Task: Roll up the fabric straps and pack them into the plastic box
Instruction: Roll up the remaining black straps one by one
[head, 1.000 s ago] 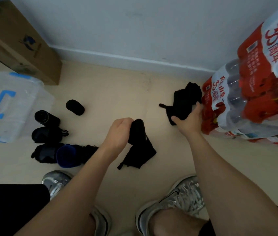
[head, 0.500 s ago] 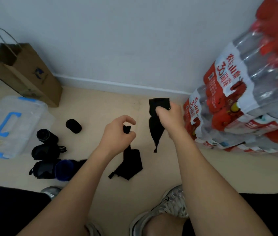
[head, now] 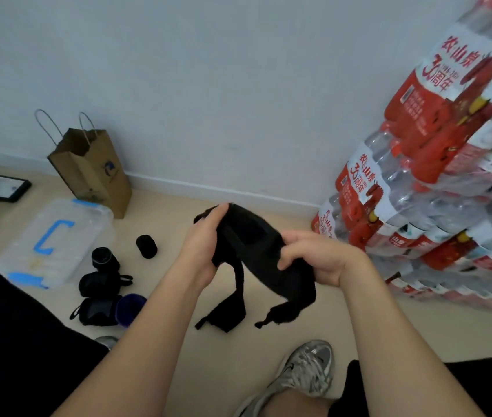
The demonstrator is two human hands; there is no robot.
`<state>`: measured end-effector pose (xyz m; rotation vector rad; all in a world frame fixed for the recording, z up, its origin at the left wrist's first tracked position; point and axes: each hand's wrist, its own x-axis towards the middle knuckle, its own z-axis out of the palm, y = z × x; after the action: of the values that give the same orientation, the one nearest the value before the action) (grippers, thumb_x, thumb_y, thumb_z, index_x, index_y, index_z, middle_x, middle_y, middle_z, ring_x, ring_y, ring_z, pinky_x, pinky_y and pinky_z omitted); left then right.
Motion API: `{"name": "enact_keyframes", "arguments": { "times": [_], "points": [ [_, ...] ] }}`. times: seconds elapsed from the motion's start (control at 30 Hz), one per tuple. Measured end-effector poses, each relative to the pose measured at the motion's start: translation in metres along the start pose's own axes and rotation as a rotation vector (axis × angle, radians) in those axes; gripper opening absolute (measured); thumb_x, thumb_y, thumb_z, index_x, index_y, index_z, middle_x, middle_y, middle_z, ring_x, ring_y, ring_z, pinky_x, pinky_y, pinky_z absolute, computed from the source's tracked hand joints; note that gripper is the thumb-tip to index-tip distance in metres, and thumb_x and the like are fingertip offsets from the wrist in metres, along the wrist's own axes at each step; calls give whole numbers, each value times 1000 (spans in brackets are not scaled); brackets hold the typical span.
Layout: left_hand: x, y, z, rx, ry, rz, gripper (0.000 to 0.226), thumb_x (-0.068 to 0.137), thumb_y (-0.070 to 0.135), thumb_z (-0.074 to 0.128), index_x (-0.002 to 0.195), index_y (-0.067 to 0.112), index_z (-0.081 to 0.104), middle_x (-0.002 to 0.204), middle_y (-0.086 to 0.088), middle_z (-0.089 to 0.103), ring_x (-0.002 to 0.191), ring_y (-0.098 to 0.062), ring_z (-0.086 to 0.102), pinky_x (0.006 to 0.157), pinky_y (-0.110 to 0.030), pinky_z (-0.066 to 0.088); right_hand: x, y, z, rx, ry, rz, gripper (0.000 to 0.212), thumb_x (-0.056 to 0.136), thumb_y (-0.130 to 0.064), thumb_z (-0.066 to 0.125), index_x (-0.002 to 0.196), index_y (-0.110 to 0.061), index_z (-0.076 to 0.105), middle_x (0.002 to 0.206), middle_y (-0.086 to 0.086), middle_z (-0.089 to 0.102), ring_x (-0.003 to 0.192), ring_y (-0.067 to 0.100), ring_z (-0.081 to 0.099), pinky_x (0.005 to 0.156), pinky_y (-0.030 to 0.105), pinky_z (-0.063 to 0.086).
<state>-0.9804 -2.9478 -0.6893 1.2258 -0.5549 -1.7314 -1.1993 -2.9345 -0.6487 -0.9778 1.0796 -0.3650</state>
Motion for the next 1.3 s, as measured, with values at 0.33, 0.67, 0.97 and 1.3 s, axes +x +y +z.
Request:
{"name": "enact_keyframes", "arguments": {
  "times": [0.33, 0.67, 0.97, 1.3],
  "points": [
    [-44, 12, -7, 684, -499, 26, 18, 99, 37, 77, 115, 33, 83, 108, -2, 84, 99, -17, 81, 81, -23, 61, 18, 31, 24, 157, 173, -28, 81, 95, -77, 58, 135, -8, 74, 133, 22, 73, 128, 36, 69, 115, 48, 51],
    [-55, 19, -18, 1127, -493, 10, 21, 93, 39, 85, 101, 20, 84, 98, 1, 84, 97, -19, 81, 90, -31, 63, 30, -7, 19, 584, 389, -327, 38, 98, 9, 54, 131, -4, 70, 117, 21, 79, 94, 23, 80, 75, 31, 64],
    [-37, 38, -32, 1461, -182, 253, 27, 80, 12, 85, 100, 28, 75, 99, 11, 74, 91, -10, 71, 73, -22, 58, 9, -24, -3, 56, 495, -429, 29, 82, -22, 89, 111, -26, 85, 104, 5, 85, 101, 22, 82, 94, 33, 62],
    [-41, 51, -28, 1036, -145, 370, 27, 81, 3, 90, 91, 22, 73, 81, 3, 77, 76, -15, 75, 66, -39, 67, 15, 25, 15, -318, 172, -178, 5, 93, -12, 85, 92, -14, 80, 97, 4, 82, 83, 15, 76, 81, 26, 62]
  ]
}}
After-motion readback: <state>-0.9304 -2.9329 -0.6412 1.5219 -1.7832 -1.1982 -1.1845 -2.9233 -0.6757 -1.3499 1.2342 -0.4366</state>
